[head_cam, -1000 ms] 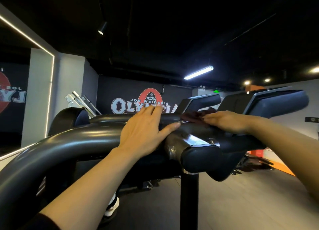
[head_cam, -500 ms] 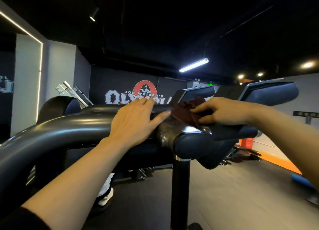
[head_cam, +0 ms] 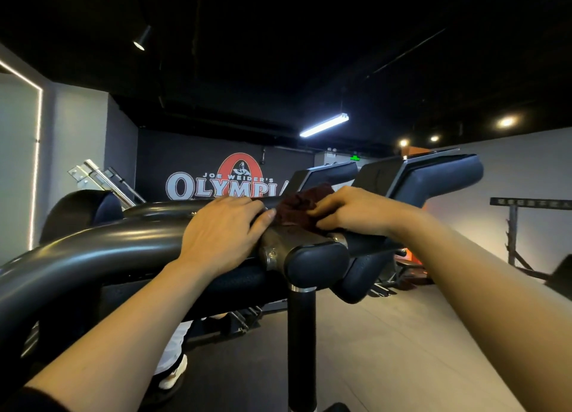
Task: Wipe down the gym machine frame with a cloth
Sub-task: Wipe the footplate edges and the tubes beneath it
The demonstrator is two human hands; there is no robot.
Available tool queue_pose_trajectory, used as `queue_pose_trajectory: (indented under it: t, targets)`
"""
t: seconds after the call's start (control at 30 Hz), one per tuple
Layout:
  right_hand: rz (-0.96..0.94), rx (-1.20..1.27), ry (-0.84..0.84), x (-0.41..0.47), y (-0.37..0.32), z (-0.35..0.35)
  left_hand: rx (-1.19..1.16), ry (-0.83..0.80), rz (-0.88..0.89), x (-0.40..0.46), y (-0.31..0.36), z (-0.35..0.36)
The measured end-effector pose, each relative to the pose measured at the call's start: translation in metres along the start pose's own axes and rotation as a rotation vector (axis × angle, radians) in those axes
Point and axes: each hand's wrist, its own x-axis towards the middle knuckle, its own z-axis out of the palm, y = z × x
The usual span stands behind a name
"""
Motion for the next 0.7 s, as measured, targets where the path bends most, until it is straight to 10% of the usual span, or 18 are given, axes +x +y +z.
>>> queue_pose_trajectory:
  t: [0.13, 0.27, 0.43, 0.7]
  targets:
    - [0.122, -0.239, 0.121, 0.006, 0.006, -0.004, -0.13, 0.003, 0.017, -0.007, -0.008, -0.003]
    - [0.017, 0.053, 0.287, 0.004, -0.018, -0.002, -0.38, 0.109, -0.03, -0.01, -0.015, -0.014]
    - [-0.199, 0.154, -0.019, -0.014, -0.056, 0.003, -0.375, 0.142, 0.037, -0.009, -0.015, -0.011]
    - [-0.208, 0.046, 0.009, 0.002, -0.059, 0.013, -0.141, 0.085, -0.026, -0.009, -0.011, -0.007]
